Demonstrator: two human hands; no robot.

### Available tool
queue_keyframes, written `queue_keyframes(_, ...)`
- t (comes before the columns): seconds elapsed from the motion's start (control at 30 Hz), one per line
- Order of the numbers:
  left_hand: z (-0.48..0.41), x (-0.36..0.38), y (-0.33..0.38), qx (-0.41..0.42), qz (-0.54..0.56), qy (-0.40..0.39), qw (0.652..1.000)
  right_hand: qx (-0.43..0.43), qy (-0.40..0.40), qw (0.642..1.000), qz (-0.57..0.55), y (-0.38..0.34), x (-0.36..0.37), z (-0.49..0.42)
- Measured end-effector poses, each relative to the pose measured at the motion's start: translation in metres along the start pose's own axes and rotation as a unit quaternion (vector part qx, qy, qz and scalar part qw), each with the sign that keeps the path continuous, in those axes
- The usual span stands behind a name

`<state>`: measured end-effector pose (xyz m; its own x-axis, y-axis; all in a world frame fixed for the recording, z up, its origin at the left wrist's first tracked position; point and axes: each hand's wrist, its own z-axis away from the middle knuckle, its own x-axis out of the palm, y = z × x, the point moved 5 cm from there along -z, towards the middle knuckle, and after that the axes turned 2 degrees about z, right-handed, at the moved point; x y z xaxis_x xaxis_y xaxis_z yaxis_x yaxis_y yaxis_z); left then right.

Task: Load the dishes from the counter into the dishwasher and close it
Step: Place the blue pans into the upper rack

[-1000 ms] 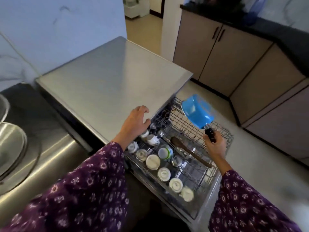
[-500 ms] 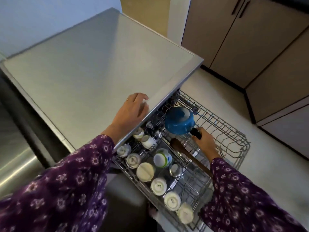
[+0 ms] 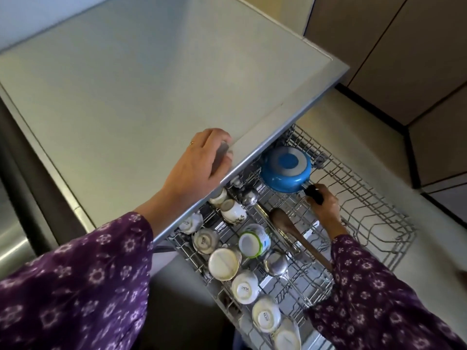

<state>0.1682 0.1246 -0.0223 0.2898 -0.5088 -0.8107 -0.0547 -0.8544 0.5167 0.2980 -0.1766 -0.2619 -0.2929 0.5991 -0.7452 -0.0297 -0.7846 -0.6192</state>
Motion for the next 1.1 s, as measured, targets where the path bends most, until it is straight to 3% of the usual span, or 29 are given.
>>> queue_keyframes(0.4,0.0,0.001,0.003,0.016,-0.024,0.005,1.0,-0.01,0.015,1.0,0.006,0.004,0.007,-0.007)
queue_keyframes(0.87,0.0,0.001,0.003,0.025,-0.022,0.019,0.999,-0.099,0.089,0.991,-0.028,-0.008,0.017,-0.005)
queue_keyframes(1.1,0.0,0.001,0.004,0.031,-0.014,0.017,0.999,-0.066,0.097,0.993,-0.014,-0.02,0.023,-0.01)
